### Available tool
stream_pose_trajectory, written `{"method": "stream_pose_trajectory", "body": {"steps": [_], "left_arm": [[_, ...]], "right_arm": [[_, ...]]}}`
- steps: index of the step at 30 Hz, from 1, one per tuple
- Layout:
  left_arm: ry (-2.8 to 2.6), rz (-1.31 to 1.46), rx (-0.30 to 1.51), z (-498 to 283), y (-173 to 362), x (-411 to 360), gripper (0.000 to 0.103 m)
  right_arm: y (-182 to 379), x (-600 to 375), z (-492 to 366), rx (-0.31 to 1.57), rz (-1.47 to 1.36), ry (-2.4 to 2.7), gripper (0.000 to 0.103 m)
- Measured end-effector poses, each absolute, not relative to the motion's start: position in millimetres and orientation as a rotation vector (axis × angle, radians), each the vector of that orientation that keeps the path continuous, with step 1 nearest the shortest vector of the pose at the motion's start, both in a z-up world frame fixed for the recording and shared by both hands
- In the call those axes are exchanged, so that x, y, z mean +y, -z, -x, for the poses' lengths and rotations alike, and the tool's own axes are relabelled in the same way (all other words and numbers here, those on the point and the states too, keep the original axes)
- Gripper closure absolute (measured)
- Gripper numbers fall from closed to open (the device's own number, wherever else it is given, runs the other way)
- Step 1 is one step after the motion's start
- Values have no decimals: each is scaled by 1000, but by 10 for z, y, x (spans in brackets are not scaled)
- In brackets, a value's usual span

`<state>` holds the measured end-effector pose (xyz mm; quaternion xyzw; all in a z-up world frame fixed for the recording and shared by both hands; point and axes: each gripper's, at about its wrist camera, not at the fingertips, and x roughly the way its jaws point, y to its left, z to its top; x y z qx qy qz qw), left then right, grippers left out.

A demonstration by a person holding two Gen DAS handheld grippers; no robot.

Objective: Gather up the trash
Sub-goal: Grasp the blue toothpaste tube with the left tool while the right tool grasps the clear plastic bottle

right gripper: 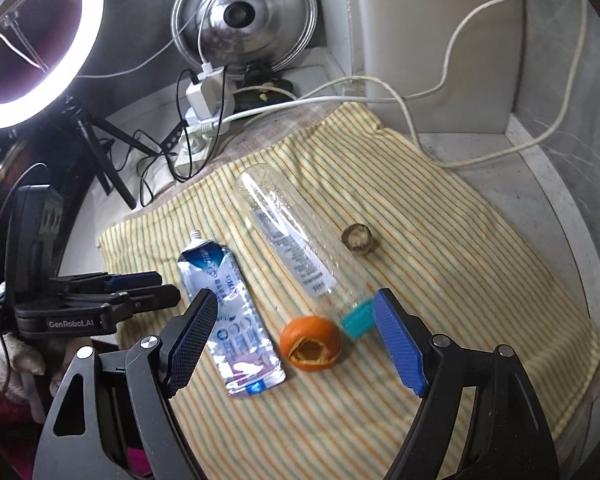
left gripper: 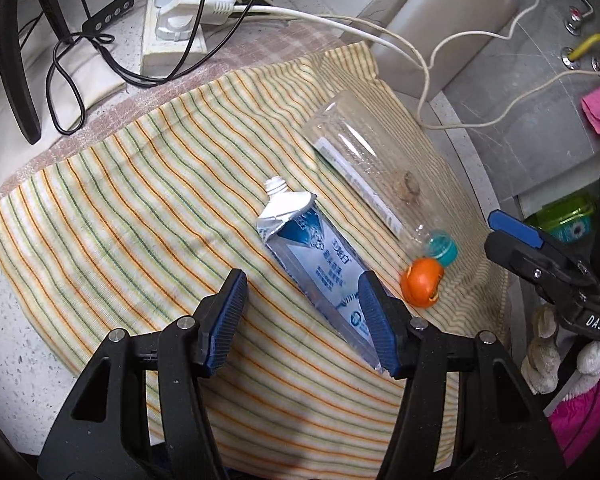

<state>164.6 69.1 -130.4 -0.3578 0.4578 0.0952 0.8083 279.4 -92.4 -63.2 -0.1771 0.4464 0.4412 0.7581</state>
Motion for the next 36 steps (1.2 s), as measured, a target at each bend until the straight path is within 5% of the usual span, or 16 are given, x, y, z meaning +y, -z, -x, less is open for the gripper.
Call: {"method": "stream_pose_trajectory", "body": {"steps": [6,17,22,27,31,36], "left_arm": [[-220,776,975,-1739,1355,722,44],[-261,803,959,-1829,1437,792,59],[-276,822,954,-1870,1488,852,79],[-276,831,947,-1898,1501,867,80],[-276,842,942,-1882,1482,874,82],[-271,850,924,-1795,1389,899,85]], "right_arm": [[742,-689,-3040,1014,394,-1007,23],[1024,-249,-3200,1060,506,-1082,24],[1157,-165,-3258,1087,514,-1100,24],[1262,-76,-3274,1101,528,-1113,24],[1332,-1,-3266,1109,559,-1112,38],[1314,0,-3279,1105,548,-1113,39]]}}
